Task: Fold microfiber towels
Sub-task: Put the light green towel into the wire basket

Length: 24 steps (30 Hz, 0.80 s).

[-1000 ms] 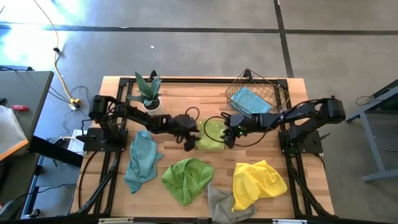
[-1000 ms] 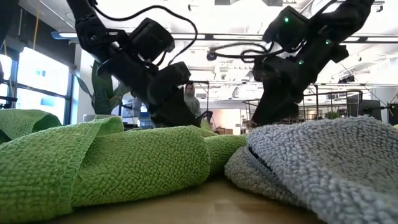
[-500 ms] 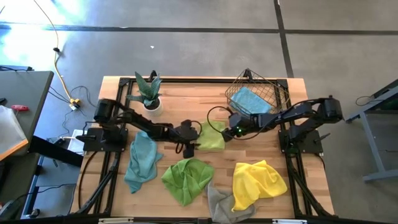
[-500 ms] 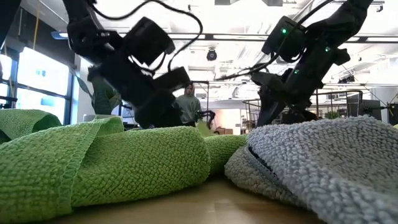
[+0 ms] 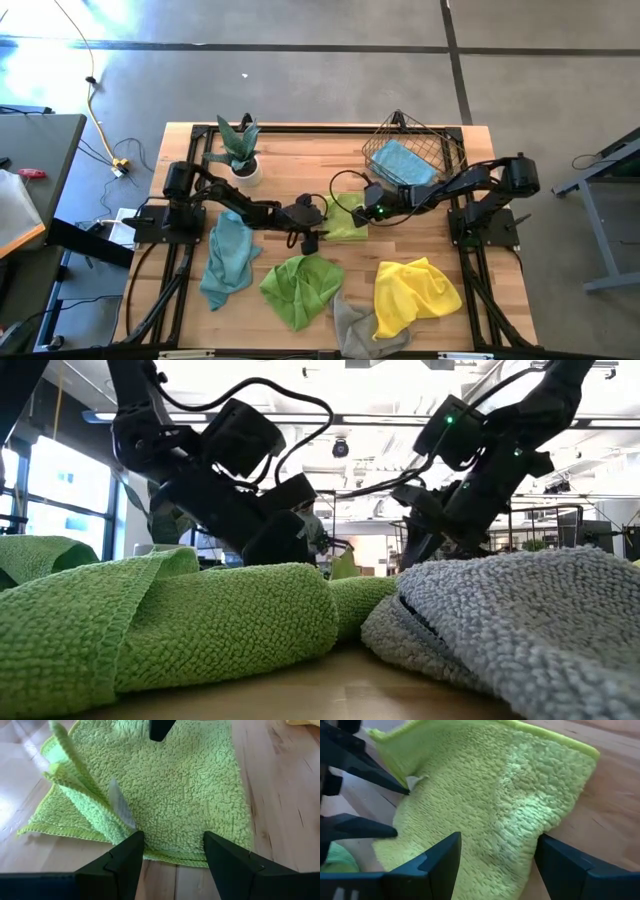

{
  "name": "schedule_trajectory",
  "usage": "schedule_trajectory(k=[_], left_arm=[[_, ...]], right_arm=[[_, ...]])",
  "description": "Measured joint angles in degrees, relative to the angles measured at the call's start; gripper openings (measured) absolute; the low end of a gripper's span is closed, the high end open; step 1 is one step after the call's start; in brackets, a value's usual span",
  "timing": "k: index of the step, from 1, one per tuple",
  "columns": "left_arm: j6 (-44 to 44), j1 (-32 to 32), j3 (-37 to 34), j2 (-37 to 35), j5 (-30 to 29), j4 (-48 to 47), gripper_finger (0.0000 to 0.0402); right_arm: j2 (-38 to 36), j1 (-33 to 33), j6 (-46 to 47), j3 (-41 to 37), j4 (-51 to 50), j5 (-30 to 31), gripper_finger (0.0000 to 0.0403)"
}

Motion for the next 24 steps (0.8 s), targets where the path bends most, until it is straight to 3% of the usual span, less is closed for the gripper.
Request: schedule_trajectory(k=[9, 15, 21, 24], left_arm=[[0.0, 0.0, 0.96, 0.22, -0.07, 0.09, 0.0197], [1.44, -0.17, 2.13, 0.35, -0.17, -0.5, 0.0197], [-1.18, -0.17, 2.82, 0.17, -0.17, -1.67, 0.0197], [-3.35, -0.17, 2.77, -0.38, -0.17, -2.19, 0.0197]], right_arm=[[0.22, 2.44, 0.11, 0.02, 0.91, 2.03, 0.0205], [0.33, 3.13, 0.35, 0.04, -0.28, 4.34, 0.0131], [0.33, 3.19, -3.15, 0.07, -2.08, 5.94, 0.0023], [0.33, 3.23, -5.4, 0.07, -2.28, 6.09, 0.0011]])
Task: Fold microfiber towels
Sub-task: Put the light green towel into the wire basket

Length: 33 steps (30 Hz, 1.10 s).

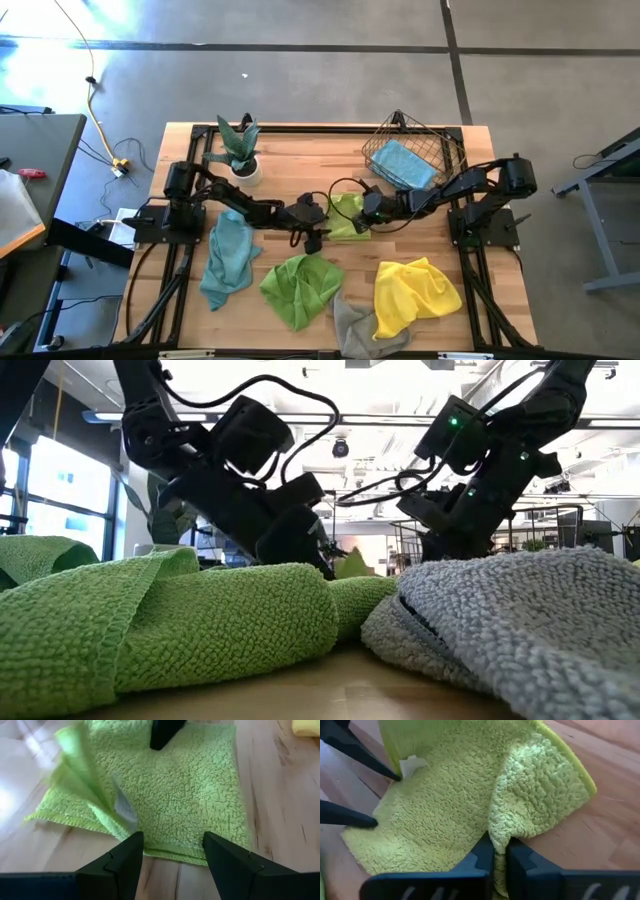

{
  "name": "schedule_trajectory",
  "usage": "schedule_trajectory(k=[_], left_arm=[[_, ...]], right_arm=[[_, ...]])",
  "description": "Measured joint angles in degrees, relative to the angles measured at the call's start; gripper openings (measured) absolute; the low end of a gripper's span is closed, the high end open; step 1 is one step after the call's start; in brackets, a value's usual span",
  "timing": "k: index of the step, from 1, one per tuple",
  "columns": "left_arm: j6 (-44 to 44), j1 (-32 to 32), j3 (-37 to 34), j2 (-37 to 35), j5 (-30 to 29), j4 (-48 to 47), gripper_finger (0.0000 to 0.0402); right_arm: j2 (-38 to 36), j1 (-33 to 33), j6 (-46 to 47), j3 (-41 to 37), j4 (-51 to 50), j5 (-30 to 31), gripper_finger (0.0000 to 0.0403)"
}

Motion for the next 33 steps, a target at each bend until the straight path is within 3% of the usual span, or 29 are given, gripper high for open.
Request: schedule_trajectory(k=[8, 16, 26, 33], left_arm=[[-6.06, 0.0, -0.07, -7.71, 0.28, -10.92, 0.0197], [-8.28, -0.18, 0.03, -18.33, 0.15, -21.68, 0.0197], [-8.22, -3.26, 0.11, -26.13, -2.27, -24.07, 0.0197], [-8.19, -6.04, 0.07, -26.94, -6.3, -25.34, 0.0197]], right_arm=[[-1.79, 0.09, -5.69, 1.11, -2.58, -0.42, 0.0002], [-2.33, 0.04, -18.69, 11.46, -14.05, 0.24, 0.0001], [-2.38, -2.73, -36.59, 33.31, -52.17, 10.64, 0.0], [-2.49, -8.29, -41.48, 45.79, -77.29, 12.05, 0.0]])
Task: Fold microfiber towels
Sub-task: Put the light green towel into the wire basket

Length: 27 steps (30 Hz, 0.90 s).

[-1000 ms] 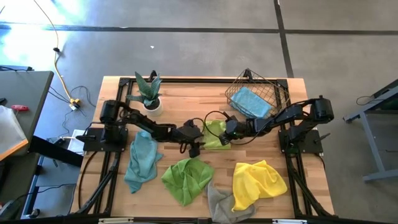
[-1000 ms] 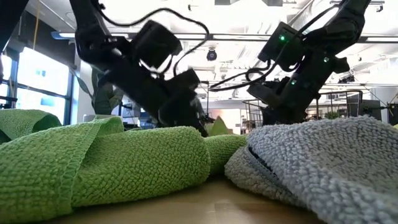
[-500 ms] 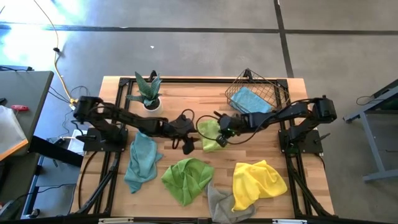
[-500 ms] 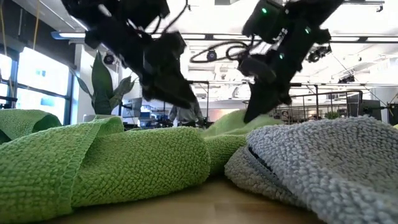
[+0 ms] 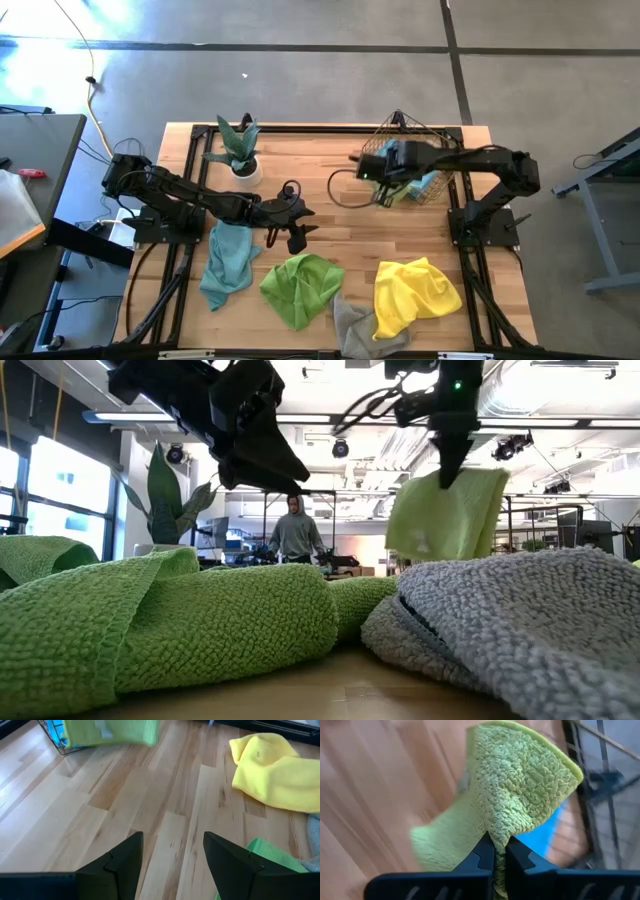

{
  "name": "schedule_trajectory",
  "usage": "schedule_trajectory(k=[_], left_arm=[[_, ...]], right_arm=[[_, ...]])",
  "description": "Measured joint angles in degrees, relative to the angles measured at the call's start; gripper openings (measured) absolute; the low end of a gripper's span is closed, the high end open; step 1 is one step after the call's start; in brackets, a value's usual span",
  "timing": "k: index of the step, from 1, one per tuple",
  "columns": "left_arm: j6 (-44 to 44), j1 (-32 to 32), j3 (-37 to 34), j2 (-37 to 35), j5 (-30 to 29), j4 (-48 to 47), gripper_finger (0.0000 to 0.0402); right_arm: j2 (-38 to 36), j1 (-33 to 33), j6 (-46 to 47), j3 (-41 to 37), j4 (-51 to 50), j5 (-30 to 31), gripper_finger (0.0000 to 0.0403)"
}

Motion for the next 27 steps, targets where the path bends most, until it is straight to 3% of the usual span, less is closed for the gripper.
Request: schedule_trajectory(k=[9, 20, 27], left_arm=[[0.18, -1.61, 0.0, -0.02, -4.75, -0.91, 0.0197], [0.99, -1.61, 0.0, -0.01, -4.83, -2.39, 0.0197], [1.0, -1.61, 0.0, 0.0, -4.83, -3.72, 0.0197]], right_arm=[[0.0, -9.66, -4.94, 1.43, -9.05, 2.68, 0.0], [0.02, -18.29, -13.28, 0.29, -0.48, 4.95, 0.0], [0.39, -21.94, -14.14, 0.29, 5.12, -1.46, 0.0]])
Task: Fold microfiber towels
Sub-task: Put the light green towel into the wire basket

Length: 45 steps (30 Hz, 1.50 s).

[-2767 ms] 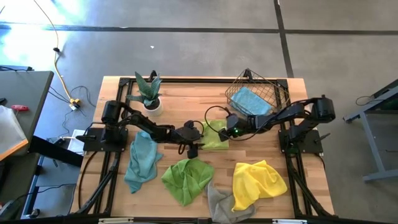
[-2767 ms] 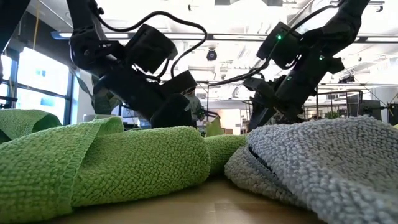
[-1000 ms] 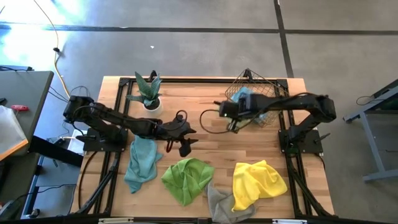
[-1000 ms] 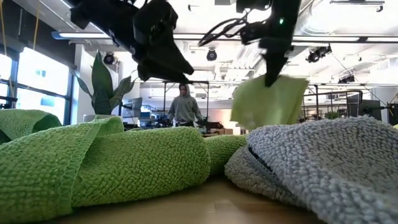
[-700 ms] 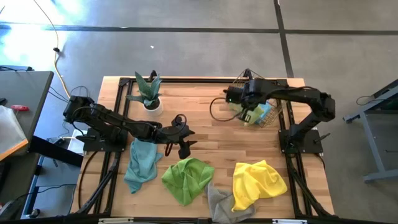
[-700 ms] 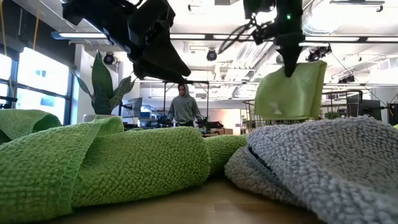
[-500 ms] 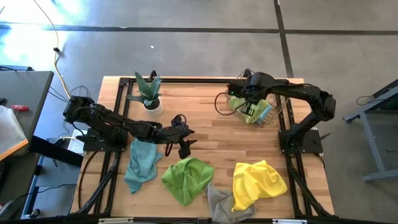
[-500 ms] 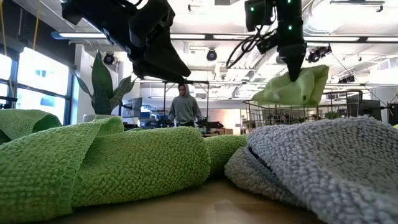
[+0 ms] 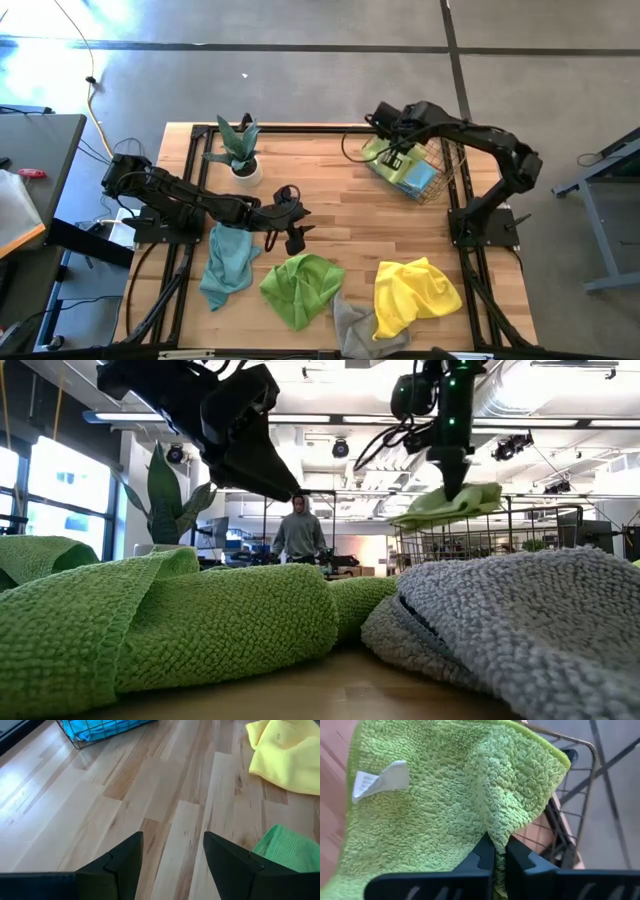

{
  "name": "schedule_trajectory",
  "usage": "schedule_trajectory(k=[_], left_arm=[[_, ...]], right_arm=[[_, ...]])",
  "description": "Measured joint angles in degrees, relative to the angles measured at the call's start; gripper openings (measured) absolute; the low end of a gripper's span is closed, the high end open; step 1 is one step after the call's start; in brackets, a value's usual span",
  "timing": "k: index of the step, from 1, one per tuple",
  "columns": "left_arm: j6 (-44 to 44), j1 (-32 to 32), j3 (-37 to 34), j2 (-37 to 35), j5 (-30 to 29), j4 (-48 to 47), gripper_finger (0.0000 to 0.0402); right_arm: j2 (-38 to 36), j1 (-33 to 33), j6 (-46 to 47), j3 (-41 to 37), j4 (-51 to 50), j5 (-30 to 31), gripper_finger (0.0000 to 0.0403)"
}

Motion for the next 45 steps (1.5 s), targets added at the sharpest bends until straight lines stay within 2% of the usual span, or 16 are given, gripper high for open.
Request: schedule_trajectory(k=[14, 29, 34, 40, 45], left_arm=[[1.07, 0.0, 0.0, 0.0, 0.0, -0.41, 0.0197], [1.09, 0.0, -0.02, 0.0, 0.0, -0.62, 0.0197], [1.09, 0.0, -0.02, 0.0, 0.0, -0.62, 0.0197], [1.09, 0.0, -0.02, 0.0, 0.01, -0.62, 0.0197], [1.09, 0.0, -0.02, 0.0, 0.0, -0.6, 0.0197]], right_arm=[[8.34, -0.85, -3.62, 0.0, 0.68, -0.34, 0.0], [8.37, -4.43, -5.05, 0.0, -0.29, -1.18, 0.0], [8.37, -4.76, -4.4, -0.01, -0.29, -3.69, 0.0], [6.81, -3.11, -4.65, 0.02, -0.71, -0.17, 0.0], [2.34, -0.66, -3.25, 0.11, -1.35, -2.38, 0.0]])
